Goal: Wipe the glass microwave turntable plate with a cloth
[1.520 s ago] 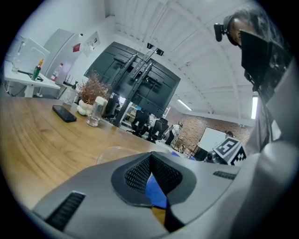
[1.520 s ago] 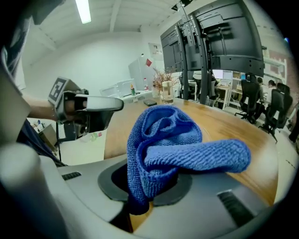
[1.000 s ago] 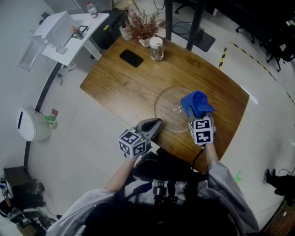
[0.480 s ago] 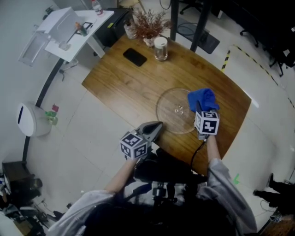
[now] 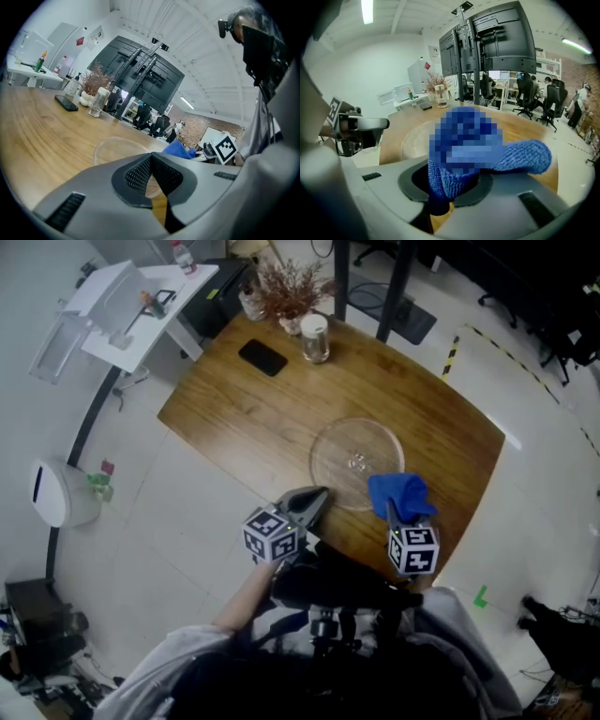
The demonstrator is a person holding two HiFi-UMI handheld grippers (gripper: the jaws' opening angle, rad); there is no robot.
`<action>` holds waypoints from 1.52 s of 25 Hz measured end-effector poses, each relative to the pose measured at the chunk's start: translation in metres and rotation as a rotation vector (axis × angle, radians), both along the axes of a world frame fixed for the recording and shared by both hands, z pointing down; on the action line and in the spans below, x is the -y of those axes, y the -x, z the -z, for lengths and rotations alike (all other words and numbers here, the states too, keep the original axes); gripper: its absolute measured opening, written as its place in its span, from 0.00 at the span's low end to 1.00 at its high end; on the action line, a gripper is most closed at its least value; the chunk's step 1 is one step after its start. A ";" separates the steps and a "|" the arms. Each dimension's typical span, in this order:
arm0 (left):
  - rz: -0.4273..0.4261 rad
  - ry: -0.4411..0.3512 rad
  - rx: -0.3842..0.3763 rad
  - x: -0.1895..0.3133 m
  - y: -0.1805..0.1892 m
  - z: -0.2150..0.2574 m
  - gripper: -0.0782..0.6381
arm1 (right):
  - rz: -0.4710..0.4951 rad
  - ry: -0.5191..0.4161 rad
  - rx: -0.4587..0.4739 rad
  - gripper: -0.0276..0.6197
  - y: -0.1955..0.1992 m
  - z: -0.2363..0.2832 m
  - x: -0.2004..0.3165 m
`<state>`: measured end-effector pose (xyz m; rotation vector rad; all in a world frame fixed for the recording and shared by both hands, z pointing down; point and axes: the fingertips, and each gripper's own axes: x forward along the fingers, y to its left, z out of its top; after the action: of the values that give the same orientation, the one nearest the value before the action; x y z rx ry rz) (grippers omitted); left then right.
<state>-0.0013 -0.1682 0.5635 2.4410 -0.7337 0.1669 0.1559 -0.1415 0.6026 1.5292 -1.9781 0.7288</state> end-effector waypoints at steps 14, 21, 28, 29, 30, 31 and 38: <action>0.005 0.000 0.005 -0.010 0.005 -0.002 0.11 | -0.080 -0.043 -0.045 0.17 -0.019 0.024 -0.026; 0.019 -0.004 0.009 -0.016 0.014 0.000 0.11 | -0.148 -0.042 -0.117 0.17 -0.044 0.014 -0.002; 0.021 -0.010 0.010 -0.027 0.021 0.002 0.11 | -0.075 -0.017 -0.150 0.17 -0.016 0.009 -0.025; 0.022 -0.012 0.010 -0.029 0.022 0.002 0.11 | -0.070 -0.013 -0.146 0.17 -0.013 0.007 -0.030; 0.022 -0.014 0.009 -0.030 0.024 0.003 0.11 | -0.066 -0.010 -0.143 0.17 -0.011 0.006 -0.035; 0.023 -0.015 0.007 -0.032 0.025 0.003 0.11 | -0.066 -0.010 -0.137 0.17 -0.009 0.006 -0.039; 0.008 -0.033 0.003 -0.049 0.027 0.007 0.11 | -0.191 -0.119 0.057 0.17 -0.005 0.034 -0.054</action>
<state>-0.0281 -0.1188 0.5568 2.4688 -0.7535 0.1564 0.1613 -0.0870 0.5686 1.8053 -1.9663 0.7495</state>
